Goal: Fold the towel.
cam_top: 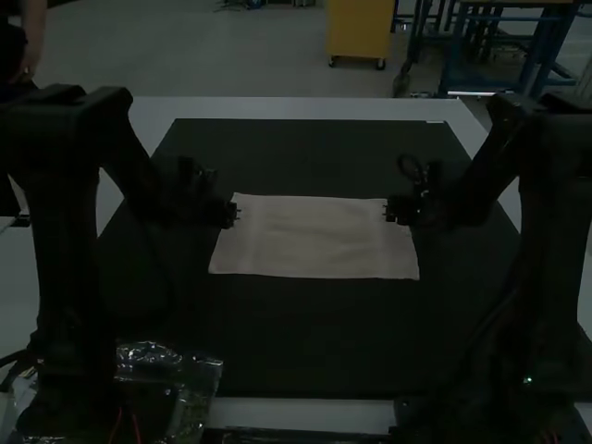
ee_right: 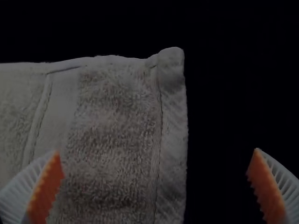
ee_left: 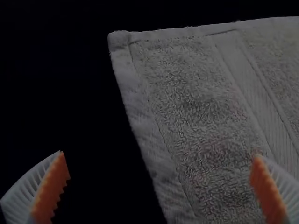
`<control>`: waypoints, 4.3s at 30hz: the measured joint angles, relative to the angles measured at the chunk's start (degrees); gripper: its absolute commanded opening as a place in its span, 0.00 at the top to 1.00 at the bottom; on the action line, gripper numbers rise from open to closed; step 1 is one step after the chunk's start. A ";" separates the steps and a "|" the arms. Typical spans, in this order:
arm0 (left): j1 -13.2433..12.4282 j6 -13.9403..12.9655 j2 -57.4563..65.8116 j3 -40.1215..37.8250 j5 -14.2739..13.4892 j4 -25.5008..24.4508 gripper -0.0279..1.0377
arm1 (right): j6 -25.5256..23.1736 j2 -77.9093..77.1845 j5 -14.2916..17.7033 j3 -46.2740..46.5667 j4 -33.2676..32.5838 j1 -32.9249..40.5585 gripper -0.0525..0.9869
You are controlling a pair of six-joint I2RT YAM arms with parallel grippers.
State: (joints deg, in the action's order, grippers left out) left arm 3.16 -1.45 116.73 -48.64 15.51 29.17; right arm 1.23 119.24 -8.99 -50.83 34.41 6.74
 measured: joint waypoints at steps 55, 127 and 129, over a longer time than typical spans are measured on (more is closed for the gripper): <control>-4.44 -2.58 -20.52 7.39 8.57 -19.96 0.95 | -1.66 -20.98 -16.37 10.25 -15.10 -6.67 0.97; -10.60 1.97 -44.15 22.58 5.14 -18.34 0.06 | 3.50 -23.17 -15.06 21.35 -18.47 -2.36 0.97; -10.60 1.97 -44.15 22.58 5.31 -18.21 0.06 | 3.48 -22.80 -16.20 20.83 -19.71 -2.40 0.97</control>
State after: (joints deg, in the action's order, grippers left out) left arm -7.44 0.51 72.58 -26.06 20.82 10.96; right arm 4.71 96.44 -25.19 -30.00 14.70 4.34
